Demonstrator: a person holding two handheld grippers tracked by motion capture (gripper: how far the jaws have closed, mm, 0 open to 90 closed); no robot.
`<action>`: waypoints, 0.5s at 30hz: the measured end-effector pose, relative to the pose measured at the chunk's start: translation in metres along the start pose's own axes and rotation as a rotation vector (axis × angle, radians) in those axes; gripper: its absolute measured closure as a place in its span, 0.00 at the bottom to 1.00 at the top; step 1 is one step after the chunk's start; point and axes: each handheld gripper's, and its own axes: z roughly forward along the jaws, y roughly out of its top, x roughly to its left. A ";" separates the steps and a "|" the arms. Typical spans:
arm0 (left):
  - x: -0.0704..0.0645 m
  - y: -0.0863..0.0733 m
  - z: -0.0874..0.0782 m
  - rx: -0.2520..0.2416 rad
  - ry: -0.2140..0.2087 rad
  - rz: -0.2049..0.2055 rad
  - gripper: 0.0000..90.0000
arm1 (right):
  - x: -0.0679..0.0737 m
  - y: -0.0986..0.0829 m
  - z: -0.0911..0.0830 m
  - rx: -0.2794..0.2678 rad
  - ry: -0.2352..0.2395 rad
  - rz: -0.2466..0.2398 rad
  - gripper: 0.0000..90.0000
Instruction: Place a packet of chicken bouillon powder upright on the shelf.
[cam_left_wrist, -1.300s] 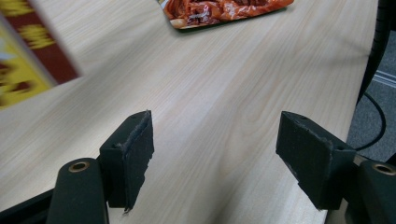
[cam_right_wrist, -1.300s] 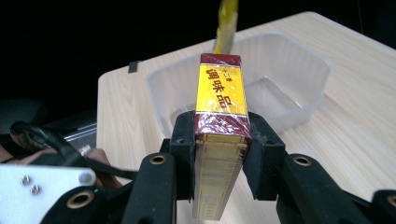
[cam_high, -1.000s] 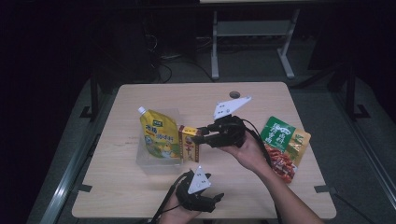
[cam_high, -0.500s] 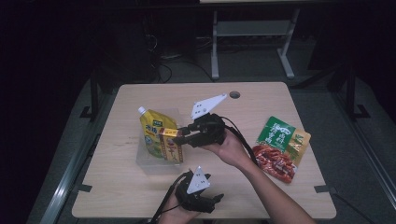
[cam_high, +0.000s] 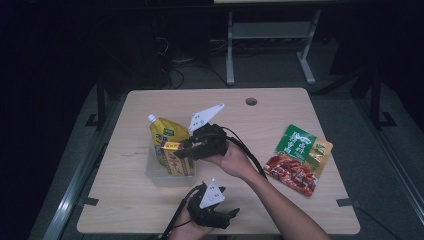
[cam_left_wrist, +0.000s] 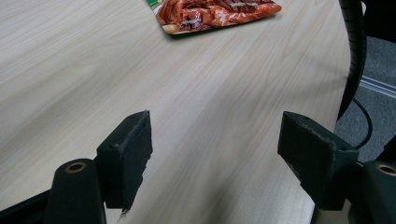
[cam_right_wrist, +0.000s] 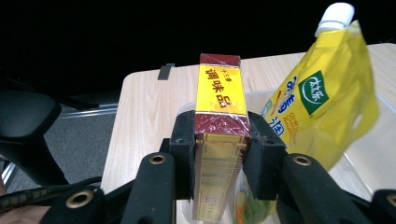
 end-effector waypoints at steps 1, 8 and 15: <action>-0.001 0.000 0.000 0.001 -0.001 -0.007 0.28 | 0.000 0.000 0.002 0.002 0.004 0.001 0.74; 0.000 0.000 -0.001 0.002 0.002 0.015 0.29 | 0.000 -0.003 0.015 0.030 0.005 -0.007 0.74; -0.001 0.000 -0.002 -0.008 0.000 0.007 0.29 | -0.002 -0.011 0.026 0.046 0.008 0.011 0.74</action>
